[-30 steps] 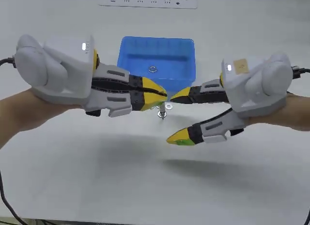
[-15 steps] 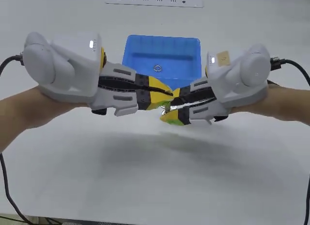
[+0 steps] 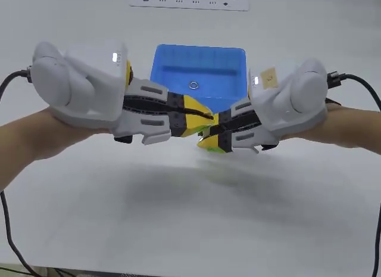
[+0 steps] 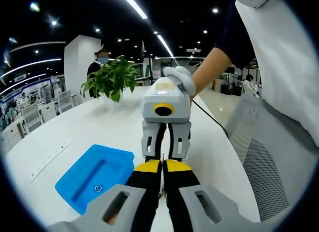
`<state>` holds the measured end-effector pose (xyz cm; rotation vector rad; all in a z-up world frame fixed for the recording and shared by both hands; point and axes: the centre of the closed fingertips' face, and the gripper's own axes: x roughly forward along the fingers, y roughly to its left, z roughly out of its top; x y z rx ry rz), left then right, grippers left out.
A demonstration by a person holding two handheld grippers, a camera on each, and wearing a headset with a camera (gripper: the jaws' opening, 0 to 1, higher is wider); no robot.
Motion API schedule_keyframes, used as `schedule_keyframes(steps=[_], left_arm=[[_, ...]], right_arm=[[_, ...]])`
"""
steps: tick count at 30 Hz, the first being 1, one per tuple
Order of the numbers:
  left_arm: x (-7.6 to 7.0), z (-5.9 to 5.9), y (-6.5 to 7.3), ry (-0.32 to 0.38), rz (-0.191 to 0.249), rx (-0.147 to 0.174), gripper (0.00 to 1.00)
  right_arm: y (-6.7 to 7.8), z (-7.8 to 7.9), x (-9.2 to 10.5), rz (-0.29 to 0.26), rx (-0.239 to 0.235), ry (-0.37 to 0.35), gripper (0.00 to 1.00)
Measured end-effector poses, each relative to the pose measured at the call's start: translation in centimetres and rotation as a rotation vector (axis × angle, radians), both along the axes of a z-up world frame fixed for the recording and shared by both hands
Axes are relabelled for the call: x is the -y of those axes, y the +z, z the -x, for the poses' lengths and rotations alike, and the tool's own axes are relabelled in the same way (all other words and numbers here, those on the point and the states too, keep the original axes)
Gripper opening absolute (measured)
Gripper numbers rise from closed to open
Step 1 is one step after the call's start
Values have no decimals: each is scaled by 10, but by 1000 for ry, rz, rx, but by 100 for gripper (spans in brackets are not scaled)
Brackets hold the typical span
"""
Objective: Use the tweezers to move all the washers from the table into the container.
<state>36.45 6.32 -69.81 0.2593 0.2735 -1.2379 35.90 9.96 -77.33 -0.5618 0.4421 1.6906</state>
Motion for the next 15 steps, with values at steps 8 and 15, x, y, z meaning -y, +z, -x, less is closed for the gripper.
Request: schedule_keyframes(steps=[8, 15], left_arm=[[-1, -7, 11, 34, 15, 13, 6], [-1, -7, 24, 45, 50, 9, 18]], right_arm=[[8, -5, -3, -23, 5, -16, 9], [14, -8, 0, -23, 13, -31, 9]])
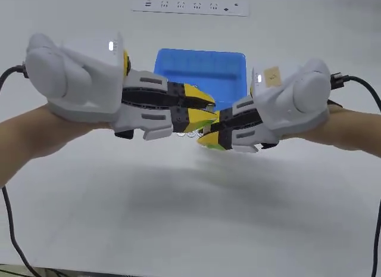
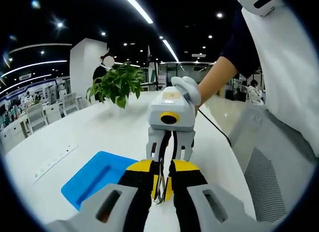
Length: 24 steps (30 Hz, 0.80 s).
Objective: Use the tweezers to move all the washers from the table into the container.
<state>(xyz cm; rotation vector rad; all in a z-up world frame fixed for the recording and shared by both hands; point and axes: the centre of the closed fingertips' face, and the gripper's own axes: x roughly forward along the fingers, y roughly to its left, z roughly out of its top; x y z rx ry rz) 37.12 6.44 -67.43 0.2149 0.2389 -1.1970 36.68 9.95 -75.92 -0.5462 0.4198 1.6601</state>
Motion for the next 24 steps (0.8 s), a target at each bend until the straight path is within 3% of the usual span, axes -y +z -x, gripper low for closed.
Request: schedule_keyframes(steps=[3, 6, 9, 11, 14, 17, 20, 24], left_arm=[[-2, 3, 3, 9, 10, -7, 21], [-7, 3, 8, 40, 0, 35, 31], [-12, 8, 14, 62, 30, 12, 36], [-17, 11, 16, 86, 33, 7, 46], [-26, 16, 19, 120, 27, 23, 57], [-37, 23, 18, 154, 23, 27, 63], [-47, 30, 11, 180, -18, 46, 63], [-57, 37, 6, 214, -21, 39, 71]], right_arm=[[5, 1, 2, 0, 4, -2, 9], [12, 2, 3, -6, 6, -7, 9], [20, 3, 4, -13, 11, -7, 9], [26, 3, 4, -17, 22, -7, 9], [35, 2, 6, -27, 26, -9, 9], [43, 2, 7, -27, 39, -1, 9], [50, 1, 8, -25, 49, 4, 9], [60, -3, 6, -26, 60, 2, 9]])
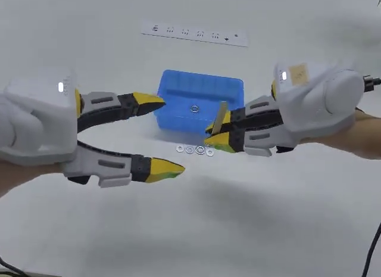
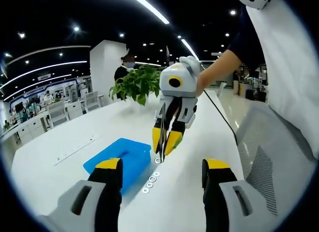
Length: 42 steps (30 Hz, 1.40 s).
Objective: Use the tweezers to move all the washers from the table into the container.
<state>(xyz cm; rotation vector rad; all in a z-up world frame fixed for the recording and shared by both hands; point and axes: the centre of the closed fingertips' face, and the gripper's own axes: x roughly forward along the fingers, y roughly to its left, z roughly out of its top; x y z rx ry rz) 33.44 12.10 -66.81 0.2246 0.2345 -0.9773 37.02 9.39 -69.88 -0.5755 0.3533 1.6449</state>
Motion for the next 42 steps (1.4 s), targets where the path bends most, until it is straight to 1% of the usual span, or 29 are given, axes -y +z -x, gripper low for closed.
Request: schedule_keyframes(steps=[1, 3, 5, 7, 8, 9, 10, 13, 15, 18, 22, 23, 25, 26, 27, 30, 31, 32, 33, 36, 37, 38, 40, 41, 42], left_arm=[[-4, 1, -1, 12, -4, 2, 73], [-8, 5, -2, 24, 3, 1, 73], [-11, 6, -2, 37, -7, 8, 72], [-15, 8, 0, 48, 14, 5, 73], [-16, 8, 2, 68, 58, -15, 76], [-17, 8, 5, 77, 83, -24, 81], [-19, 8, 7, 84, 101, -21, 84], [-27, 8, 4, 98, 82, -15, 84], [-30, 9, 4, 104, 82, -12, 84], [-36, 9, 6, 121, 100, -12, 85], [-42, 8, 4, 134, 97, -19, 85], [-44, 8, 4, 138, 100, -21, 85], [-47, 7, 4, 149, 103, -23, 85], [-48, 7, 4, 153, 102, -23, 85], [-50, 6, 4, 160, 103, -26, 85], [-53, 4, 3, 179, 108, -35, 85], [-53, 4, 2, 182, 103, -37, 85], [-54, 4, 0, 184, 97, -43, 84], [-53, 3, -1, 185, 95, -46, 84], [-52, 2, -2, 191, 93, -51, 84], [-51, 2, -3, 196, 83, -55, 84], [-52, 1, -3, 205, 82, -52, 84], [-52, -1, 0, 229, 114, -56, 84], [-53, -2, 2, 235, 121, -56, 84], [-54, -2, 2, 238, 118, -53, 84]], right_arm=[[3, -2, -2, -3, 7, -2, 9], [9, -5, -4, -8, 16, 2, 10], [16, -10, -8, -10, 31, 2, 10], [22, -15, -11, -17, 43, 4, 10], [27, -21, -14, -25, 55, 1, 10], [30, -25, -16, -32, 61, -1, 10], [32, -32, -19, -36, 67, -7, 10], [33, -49, -25, -36, 82, -12, 10], [28, -61, -29, -31, 85, -15, 10], [17, -76, -34, -21, 86, -25, 10], [-5, -91, -39, -3, 81, -28, 10], [-15, -95, -39, 13, 71, -35, 10], [-29, -99, -39, 33, 67, -38, 10], [-34, -100, -38, 38, 59, -42, 10], [-41, -101, -38, 43, 65, -38, 10], [-55, -101, -36, 69, 56, -26, 10], [-58, -101, -35, 74, 54, -25, 10], [-61, -100, -34, 79, 36, -25, 10], [-62, -99, -33, 79, 39, -23, 10], [-62, -99, -32, 72, 30, -28, 10], [-62, -99, -31, 71, 30, -28, 10], [-62, -99, -31, 69, 29, -26, 10], [-61, -98, -31, 64, 28, -25, 10], [-61, -98, -31, 63, 25, -22, 10], [-61, -97, -31, 61, 29, -19, 10]])
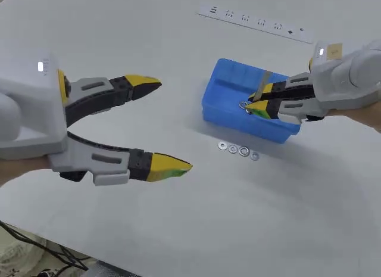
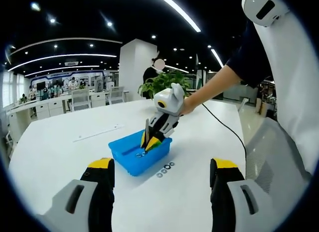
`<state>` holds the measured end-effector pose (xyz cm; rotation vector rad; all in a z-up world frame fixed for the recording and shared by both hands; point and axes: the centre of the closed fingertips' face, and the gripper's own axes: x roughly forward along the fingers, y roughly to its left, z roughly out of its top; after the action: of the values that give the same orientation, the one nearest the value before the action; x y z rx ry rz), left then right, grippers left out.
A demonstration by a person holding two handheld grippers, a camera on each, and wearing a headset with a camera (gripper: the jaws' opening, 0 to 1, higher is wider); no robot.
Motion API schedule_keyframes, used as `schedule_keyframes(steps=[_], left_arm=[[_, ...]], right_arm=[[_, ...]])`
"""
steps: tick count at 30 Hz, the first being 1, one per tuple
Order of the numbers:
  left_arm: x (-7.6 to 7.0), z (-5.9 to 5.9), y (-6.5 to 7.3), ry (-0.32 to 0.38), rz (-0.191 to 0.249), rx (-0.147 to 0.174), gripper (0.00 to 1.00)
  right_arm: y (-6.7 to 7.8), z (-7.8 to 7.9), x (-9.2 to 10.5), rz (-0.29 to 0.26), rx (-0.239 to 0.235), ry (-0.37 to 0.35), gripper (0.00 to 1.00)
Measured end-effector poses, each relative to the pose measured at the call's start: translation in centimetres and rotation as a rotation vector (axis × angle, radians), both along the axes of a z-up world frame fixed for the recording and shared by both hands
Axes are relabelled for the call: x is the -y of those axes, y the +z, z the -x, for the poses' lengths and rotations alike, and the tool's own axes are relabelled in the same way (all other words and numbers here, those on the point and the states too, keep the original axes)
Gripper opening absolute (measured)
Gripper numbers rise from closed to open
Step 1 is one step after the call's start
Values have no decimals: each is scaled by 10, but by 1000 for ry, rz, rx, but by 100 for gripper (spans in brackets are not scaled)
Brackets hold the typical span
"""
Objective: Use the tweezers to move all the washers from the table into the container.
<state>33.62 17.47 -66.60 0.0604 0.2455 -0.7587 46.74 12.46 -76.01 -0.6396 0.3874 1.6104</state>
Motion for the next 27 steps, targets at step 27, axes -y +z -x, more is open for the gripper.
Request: schedule_keyframes(steps=[27], left_arm=[[43, -81, 13, -107, 20, 56, 67]], right_arm=[[31, 4, 4, -42, 16, -12, 8]])
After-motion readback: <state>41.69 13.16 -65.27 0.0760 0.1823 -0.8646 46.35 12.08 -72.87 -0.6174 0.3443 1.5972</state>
